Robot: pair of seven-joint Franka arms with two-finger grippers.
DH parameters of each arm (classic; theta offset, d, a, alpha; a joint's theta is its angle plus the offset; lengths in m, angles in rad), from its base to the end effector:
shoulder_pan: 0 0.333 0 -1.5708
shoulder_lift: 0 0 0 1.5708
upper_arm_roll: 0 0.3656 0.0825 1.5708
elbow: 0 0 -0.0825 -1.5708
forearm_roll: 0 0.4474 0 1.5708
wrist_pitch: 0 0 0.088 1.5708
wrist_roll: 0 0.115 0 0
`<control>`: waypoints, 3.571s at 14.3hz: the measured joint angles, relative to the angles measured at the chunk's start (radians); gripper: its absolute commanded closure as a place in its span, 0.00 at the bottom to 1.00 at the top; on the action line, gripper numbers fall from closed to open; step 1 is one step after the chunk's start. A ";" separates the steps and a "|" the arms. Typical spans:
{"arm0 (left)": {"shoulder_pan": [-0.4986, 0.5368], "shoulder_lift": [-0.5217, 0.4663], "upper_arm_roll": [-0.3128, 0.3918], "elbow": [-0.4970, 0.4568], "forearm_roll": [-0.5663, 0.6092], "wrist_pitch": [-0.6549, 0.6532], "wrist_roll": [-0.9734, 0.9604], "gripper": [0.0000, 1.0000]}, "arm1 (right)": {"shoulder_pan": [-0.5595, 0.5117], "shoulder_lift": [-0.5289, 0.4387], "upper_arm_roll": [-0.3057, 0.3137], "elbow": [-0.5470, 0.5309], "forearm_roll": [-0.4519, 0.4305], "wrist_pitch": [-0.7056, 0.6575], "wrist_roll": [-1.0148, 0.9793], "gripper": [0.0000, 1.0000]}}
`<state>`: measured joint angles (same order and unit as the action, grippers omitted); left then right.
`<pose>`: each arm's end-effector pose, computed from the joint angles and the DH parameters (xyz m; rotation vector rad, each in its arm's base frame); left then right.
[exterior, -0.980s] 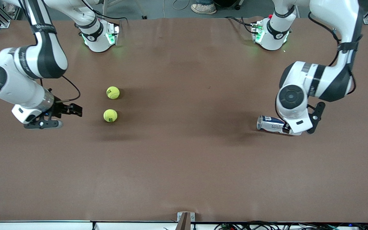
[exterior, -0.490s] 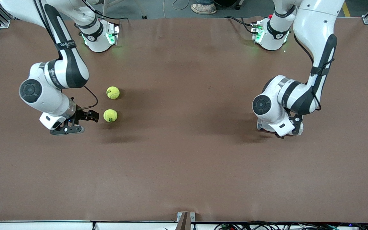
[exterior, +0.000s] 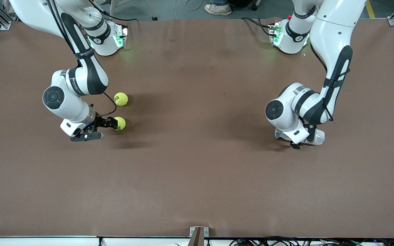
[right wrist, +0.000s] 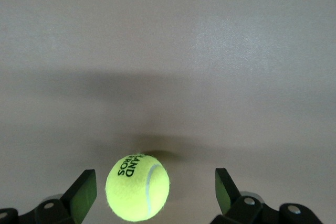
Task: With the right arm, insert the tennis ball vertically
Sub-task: 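Grasp the tennis ball with the right gripper while the left gripper grasps the can, then lift the can upright with the left gripper toward the right gripper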
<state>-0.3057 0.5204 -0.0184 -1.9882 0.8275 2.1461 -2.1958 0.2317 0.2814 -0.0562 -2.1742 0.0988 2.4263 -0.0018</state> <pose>0.6168 -0.1694 0.1676 -2.0673 -1.5373 -0.6118 0.6031 0.1079 0.2501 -3.0916 -0.1605 0.0501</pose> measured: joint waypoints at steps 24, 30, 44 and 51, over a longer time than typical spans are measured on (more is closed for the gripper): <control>-0.001 -0.034 -0.030 0.105 -0.222 0.013 0.127 0.24 | 0.060 0.054 -0.010 -0.065 0.004 0.050 0.096 0.00; -0.001 -0.060 -0.143 0.214 -0.598 -0.011 0.224 0.24 | 0.071 0.058 -0.006 -0.076 0.004 0.052 0.096 0.00; -0.218 0.109 -0.216 0.427 -0.937 0.155 0.064 0.24 | 0.082 0.105 -0.004 -0.095 0.004 0.112 0.096 0.29; -0.268 0.160 -0.217 0.531 -1.098 0.249 0.055 0.24 | 0.082 0.105 -0.004 -0.094 0.005 0.109 0.096 0.58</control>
<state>-0.5739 0.6805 -0.2357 -1.4576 -0.2707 2.3948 -2.1407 0.3138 0.3860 -0.0604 -2.2681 0.1034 2.5353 0.0942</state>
